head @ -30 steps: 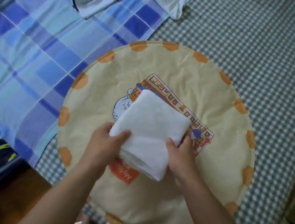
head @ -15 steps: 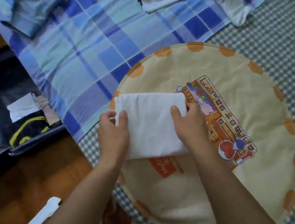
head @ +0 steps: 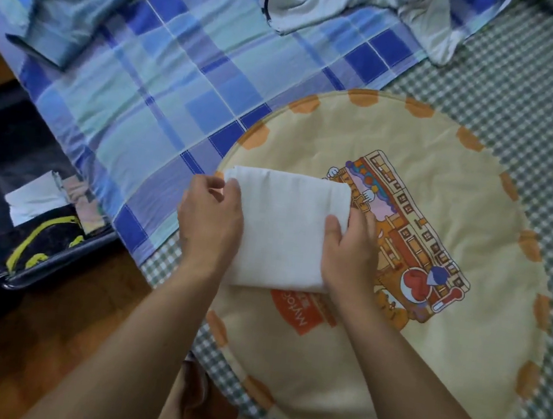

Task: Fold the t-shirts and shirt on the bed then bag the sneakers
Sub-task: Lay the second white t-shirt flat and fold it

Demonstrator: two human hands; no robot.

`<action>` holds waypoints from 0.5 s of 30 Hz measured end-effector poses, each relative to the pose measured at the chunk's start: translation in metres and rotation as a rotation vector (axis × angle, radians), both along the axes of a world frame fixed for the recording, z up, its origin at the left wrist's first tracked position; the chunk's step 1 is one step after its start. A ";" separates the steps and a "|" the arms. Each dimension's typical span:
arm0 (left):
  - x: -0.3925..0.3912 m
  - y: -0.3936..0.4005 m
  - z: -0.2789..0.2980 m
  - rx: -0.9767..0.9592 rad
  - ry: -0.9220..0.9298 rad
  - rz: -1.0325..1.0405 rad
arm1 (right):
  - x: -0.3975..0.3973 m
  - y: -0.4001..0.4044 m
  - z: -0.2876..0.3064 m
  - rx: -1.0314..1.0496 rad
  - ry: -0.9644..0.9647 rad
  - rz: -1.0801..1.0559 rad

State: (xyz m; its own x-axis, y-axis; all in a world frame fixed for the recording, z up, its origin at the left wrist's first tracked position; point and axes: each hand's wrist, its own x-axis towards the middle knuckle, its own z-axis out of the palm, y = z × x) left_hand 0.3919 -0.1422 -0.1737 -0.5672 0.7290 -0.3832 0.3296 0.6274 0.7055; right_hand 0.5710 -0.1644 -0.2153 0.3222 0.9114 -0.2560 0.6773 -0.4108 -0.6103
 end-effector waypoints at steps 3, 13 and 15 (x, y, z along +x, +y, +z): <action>0.002 0.011 0.000 -0.002 0.100 -0.171 | -0.001 0.000 0.010 0.025 -0.008 -0.019; -0.019 0.031 -0.009 -0.172 -0.737 0.471 | 0.007 0.014 0.003 -0.160 0.229 -0.224; -0.018 0.027 -0.010 -0.180 -0.492 0.265 | 0.007 0.016 0.005 -0.149 0.143 -0.183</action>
